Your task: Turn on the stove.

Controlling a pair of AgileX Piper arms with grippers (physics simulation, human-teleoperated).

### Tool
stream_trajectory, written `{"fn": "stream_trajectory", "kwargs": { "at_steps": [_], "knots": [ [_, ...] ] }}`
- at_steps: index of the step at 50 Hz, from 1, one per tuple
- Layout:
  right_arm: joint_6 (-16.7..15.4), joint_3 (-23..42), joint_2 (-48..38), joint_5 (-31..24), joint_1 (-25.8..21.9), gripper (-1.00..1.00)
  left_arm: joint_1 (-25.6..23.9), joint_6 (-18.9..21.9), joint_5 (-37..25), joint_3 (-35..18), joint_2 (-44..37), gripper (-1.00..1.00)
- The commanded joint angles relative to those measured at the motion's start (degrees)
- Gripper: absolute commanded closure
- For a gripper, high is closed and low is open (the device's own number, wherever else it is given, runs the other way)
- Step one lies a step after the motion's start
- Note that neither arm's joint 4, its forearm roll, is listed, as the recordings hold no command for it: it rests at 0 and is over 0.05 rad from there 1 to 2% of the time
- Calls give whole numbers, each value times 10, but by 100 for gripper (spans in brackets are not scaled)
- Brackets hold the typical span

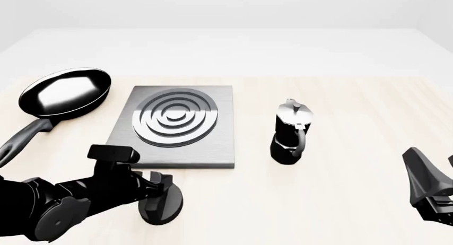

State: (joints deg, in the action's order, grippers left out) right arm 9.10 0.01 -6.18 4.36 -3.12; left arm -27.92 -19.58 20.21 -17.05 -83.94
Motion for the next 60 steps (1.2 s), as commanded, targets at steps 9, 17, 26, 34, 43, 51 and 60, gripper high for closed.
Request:
{"fn": "stream_trajectory", "kwargs": {
  "at_steps": [9,17,26,34,43,51,60],
  "knots": [
    [2,0,-13,12,-2,-100,52,30,-8,1,18,-100],
    [1,0,-13,12,-3,-100,55,28,-5,2,15,-100],
    [2,0,-10,9,-3,-100,59,30,-4,6,17,-100],
    [0,0,-11,10,-3,-100,55,31,-27,5,50,-100],
    [-3,0,-16,15,-4,-100,85,56,-98,-2,155,-100],
    [-4,0,-14,13,-6,-100,113,91,-141,8,252,-100],
    [-4,0,-6,7,-8,-100,129,113,-196,11,350,-100]
  ]
}}
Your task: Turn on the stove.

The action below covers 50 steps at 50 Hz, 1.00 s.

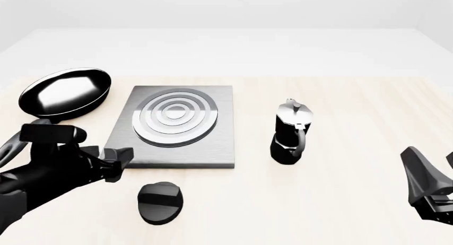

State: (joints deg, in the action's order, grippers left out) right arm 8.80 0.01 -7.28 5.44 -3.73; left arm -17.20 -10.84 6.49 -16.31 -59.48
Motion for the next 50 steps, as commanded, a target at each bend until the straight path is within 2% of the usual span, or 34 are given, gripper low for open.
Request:
{"fn": "stream_trajectory", "kwargs": {
  "at_steps": [1,13,25,29,50],
  "knots": [
    [-1,0,4,-3,-2,-100,22,26,-59,4,105,-100],
    [-1,0,16,-12,-1,-100,25,32,-105,21,198,-100],
    [-9,0,28,-22,-3,-100,30,28,-193,31,335,-100],
    [-10,0,27,-20,-2,-100,32,16,-231,26,380,-100],
    [-6,0,43,-35,-2,-100,43,-3,-313,13,494,-100]
  ]
}}
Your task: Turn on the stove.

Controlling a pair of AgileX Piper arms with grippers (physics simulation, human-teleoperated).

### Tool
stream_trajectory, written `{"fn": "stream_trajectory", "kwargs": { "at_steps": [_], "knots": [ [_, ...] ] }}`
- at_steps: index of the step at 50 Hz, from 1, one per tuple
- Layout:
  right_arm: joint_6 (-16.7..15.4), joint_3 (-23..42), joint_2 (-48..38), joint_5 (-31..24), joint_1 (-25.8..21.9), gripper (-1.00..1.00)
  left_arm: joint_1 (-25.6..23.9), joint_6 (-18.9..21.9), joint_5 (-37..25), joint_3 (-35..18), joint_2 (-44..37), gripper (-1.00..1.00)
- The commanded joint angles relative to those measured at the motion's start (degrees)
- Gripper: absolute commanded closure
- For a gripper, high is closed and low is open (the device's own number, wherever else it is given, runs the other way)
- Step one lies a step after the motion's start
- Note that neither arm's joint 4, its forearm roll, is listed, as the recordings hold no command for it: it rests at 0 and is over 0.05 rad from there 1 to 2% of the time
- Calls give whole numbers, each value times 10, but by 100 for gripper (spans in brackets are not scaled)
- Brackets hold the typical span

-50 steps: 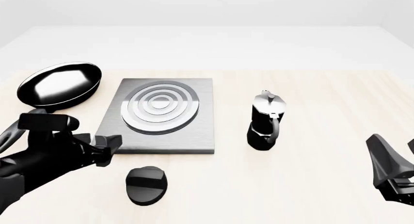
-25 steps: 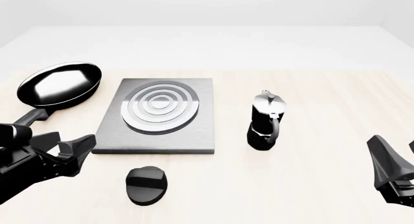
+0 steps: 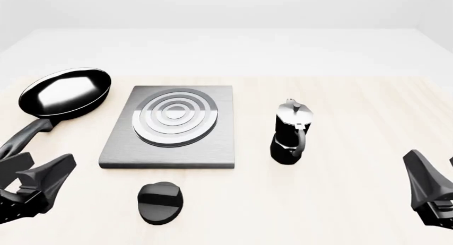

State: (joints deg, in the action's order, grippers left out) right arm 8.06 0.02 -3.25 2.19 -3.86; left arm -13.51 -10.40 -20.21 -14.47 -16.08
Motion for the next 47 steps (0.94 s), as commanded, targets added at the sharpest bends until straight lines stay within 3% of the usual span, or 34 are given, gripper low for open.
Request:
{"fn": "stream_trajectory", "kwargs": {
  "at_steps": [1,24,47],
  "knots": [
    [3,0,4,-4,-1,-100,5,-6,-49,-6,65,-100],
    [0,0,-7,3,-2,-100,-6,6,-146,-43,159,-100],
    [-4,0,-25,16,-2,-100,-18,-1,-176,-86,161,-100]
  ]
}}
